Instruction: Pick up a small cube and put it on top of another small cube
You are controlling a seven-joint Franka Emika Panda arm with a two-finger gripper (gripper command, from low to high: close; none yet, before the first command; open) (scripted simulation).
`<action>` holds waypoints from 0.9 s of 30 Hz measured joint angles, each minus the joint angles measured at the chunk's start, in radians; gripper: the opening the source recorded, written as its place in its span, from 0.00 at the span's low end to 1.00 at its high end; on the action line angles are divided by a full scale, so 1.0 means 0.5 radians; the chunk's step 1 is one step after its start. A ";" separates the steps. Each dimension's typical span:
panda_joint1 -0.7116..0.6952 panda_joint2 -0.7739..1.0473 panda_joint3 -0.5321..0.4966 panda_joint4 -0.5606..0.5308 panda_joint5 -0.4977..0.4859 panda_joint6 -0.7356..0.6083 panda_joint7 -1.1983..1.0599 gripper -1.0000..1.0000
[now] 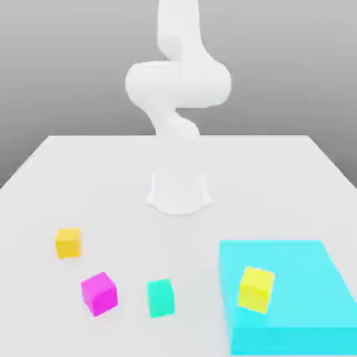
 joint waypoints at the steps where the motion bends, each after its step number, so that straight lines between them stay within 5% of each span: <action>1: -0.016 0.064 -0.062 -0.058 -0.023 0.052 -0.075 0.50; 18: -0.372 1.267 -1.161 -1.053 -0.220 0.991 -1.565 0.50; 22: -0.433 1.507 -1.119 -1.095 0.169 1.157 -1.967 0.50; 27: -0.726 1.753 -0.650 -1.029 0.813 1.307 -2.445 0.50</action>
